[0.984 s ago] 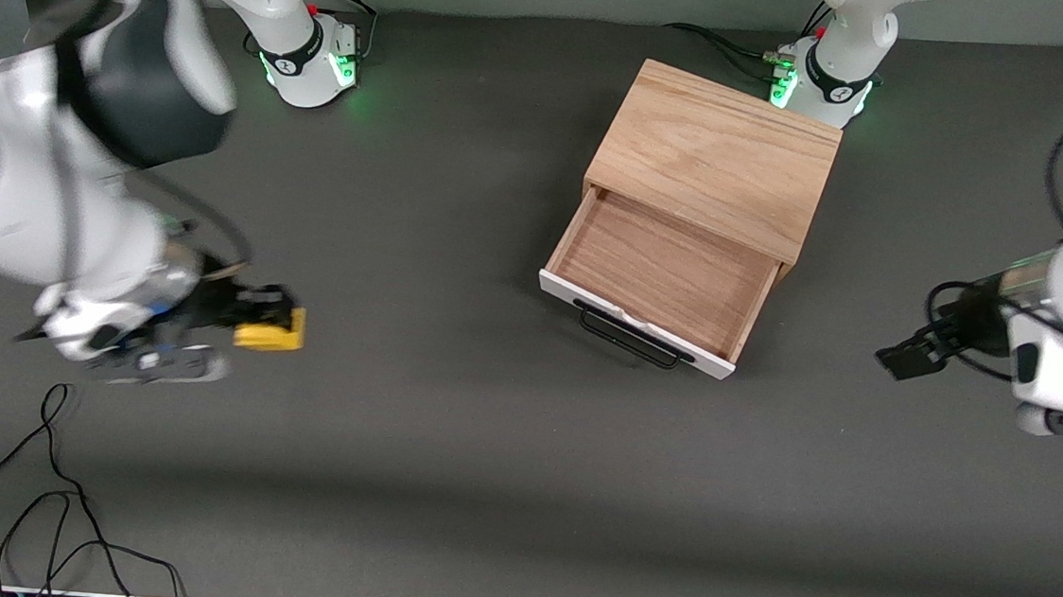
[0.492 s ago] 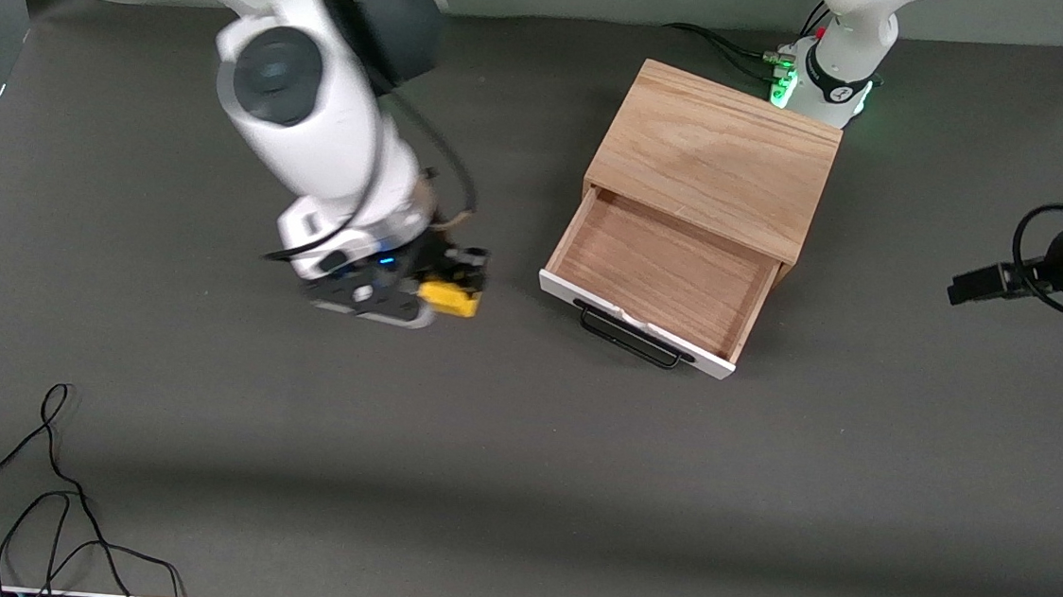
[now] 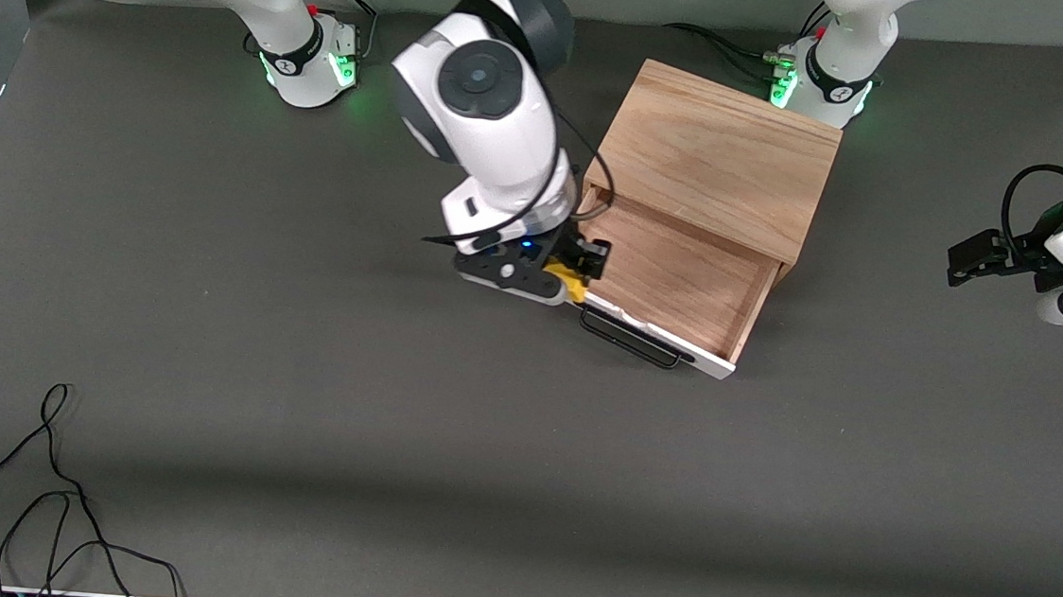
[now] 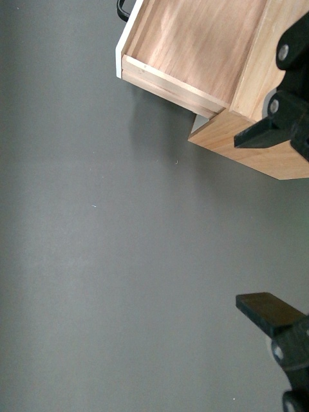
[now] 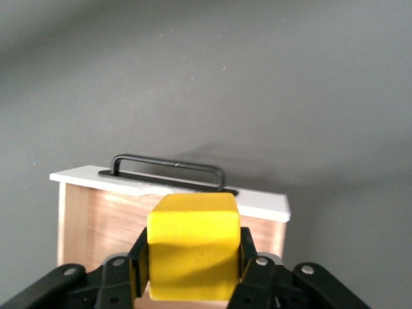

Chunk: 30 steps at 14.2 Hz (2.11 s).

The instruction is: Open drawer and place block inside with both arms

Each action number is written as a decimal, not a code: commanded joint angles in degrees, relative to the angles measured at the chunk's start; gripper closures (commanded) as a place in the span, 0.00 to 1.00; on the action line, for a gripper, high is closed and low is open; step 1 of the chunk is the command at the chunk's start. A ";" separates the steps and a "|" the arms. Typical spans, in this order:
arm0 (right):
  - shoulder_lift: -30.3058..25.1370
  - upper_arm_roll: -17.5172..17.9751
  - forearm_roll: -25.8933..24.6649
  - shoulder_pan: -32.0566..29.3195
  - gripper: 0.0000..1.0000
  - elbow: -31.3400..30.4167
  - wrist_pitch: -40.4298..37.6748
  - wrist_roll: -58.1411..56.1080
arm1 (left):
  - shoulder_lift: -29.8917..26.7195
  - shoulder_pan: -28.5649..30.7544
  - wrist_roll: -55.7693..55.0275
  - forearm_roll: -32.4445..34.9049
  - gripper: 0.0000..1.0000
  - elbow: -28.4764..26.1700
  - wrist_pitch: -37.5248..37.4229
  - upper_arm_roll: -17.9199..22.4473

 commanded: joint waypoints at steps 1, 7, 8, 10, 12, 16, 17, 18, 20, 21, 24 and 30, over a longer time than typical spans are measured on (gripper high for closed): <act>4.01 -0.56 -0.02 3.69 1.00 2.70 1.24 5.79 | -1.64 0.23 1.74 -0.89 0.00 -1.47 1.08 0.89; 5.78 1.11 -0.01 6.95 1.00 -3.09 0.89 8.79 | -1.21 -0.29 2.26 -0.89 0.00 -0.51 1.78 1.07; 7.00 1.20 -0.54 7.48 1.00 -3.10 0.80 8.79 | -1.12 -1.52 2.26 -0.89 0.00 -0.42 1.87 2.20; 8.76 1.20 -1.07 8.54 1.00 -3.02 0.97 10.01 | -1.03 -12.19 2.26 -0.80 0.00 -0.42 2.04 12.70; 9.65 1.73 -1.16 8.89 1.00 -3.19 1.15 10.37 | -1.03 -21.18 2.18 -0.80 0.00 -0.42 2.13 21.16; 10.97 1.73 -1.42 8.54 1.00 -2.75 1.59 9.93 | -1.03 -24.47 2.18 -0.63 0.00 0.11 2.13 24.36; 10.88 1.73 -1.42 8.36 0.75 -2.66 1.59 9.85 | -1.03 -24.38 2.18 -0.63 0.00 0.20 2.13 24.27; 10.71 1.64 -1.51 8.36 0.07 -2.66 1.59 10.19 | -1.12 -24.21 2.26 -0.63 0.00 0.28 2.22 24.36; 9.92 1.73 -2.91 8.27 0.00 -2.31 1.50 10.28 | -1.12 -24.12 2.26 -0.54 0.00 0.46 2.57 24.27; 9.39 1.73 -2.83 8.10 0.00 -1.27 0.89 10.20 | -1.03 -24.12 2.26 -0.54 0.00 0.81 2.74 24.27; 5.71 1.73 -2.57 7.66 0.00 -0.73 -1.56 10.11 | -1.03 -24.12 2.53 -0.71 0.00 1.34 2.13 24.19; -6.06 1.55 -2.91 2.40 0.00 -1.60 -6.84 8.01 | -1.12 -24.20 4.29 -0.71 0.00 1.87 0.99 24.18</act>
